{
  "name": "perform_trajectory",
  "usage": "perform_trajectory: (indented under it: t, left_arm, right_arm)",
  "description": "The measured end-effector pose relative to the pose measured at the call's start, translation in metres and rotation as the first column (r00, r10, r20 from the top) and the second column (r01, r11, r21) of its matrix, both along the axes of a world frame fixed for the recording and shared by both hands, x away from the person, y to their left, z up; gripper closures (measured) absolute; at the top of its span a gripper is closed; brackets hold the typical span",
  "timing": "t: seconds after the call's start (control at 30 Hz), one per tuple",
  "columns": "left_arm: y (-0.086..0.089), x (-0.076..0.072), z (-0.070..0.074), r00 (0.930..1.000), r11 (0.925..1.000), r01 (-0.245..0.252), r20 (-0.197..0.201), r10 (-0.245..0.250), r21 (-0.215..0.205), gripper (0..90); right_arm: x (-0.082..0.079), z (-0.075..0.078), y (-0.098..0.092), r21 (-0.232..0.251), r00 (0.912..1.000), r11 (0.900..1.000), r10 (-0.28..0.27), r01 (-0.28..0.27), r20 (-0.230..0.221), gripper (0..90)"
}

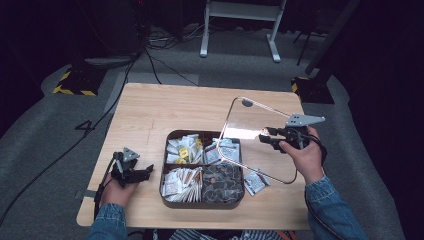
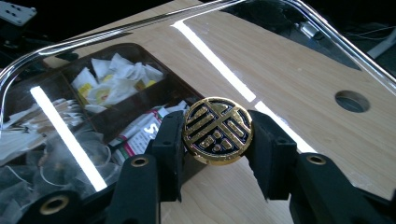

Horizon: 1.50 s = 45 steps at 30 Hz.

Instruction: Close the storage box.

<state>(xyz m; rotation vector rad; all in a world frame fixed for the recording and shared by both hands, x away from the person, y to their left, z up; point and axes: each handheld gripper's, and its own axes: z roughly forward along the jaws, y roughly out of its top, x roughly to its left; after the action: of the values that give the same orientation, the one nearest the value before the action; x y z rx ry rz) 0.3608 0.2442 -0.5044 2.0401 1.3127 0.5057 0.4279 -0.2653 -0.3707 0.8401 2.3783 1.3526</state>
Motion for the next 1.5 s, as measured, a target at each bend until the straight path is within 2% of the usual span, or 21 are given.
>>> perform_trajectory:
  t: [0.37, 0.8, 1.0, 1.1, 1.37, 1.5]
  left_arm:
    - [0.000, 0.001, 0.000, 1.0000, 1.0000, 0.006, -0.002, -0.006, 0.001, 23.0]
    - [0.000, 0.002, 0.000, 1.0000, 1.0000, 0.006, -0.002, -0.006, 0.002, 22.8]
    - [0.000, 0.001, 0.000, 1.0000, 1.0000, 0.004, -0.002, -0.004, 0.002, 22.8]
    - [-0.001, 0.000, 0.000, 1.0000, 1.0000, -0.004, -0.001, 0.004, -0.001, 22.8]
    - [-0.001, 0.000, 0.000, 1.0000, 1.0000, -0.005, -0.004, 0.005, 0.000, 22.8]
    - [-0.001, 0.000, 0.000, 1.0000, 1.0000, -0.004, -0.004, 0.004, -0.001, 22.7]
  right_arm:
    - [-0.002, 0.006, 0.030, -0.012, 0.9968, 0.997, 0.078, -0.078, -0.017, 58.8]
    - [-0.006, 0.011, 0.064, -0.018, 0.9860, 0.986, 0.164, -0.165, -0.030, 58.8]
    - [-0.006, 0.009, 0.081, -0.024, 0.9772, 0.977, 0.209, -0.210, -0.039, 58.7]
    - [-0.005, 0.007, 0.093, -0.025, 0.9696, 0.970, 0.240, -0.241, -0.047, 58.8]
    - [-0.003, -0.001, 0.113, -0.029, 0.9574, 0.959, 0.280, -0.282, -0.072, 58.7]
    - [-0.003, -0.005, 0.120, -0.032, 0.9540, 0.956, 0.290, -0.293, -0.077, 58.7]
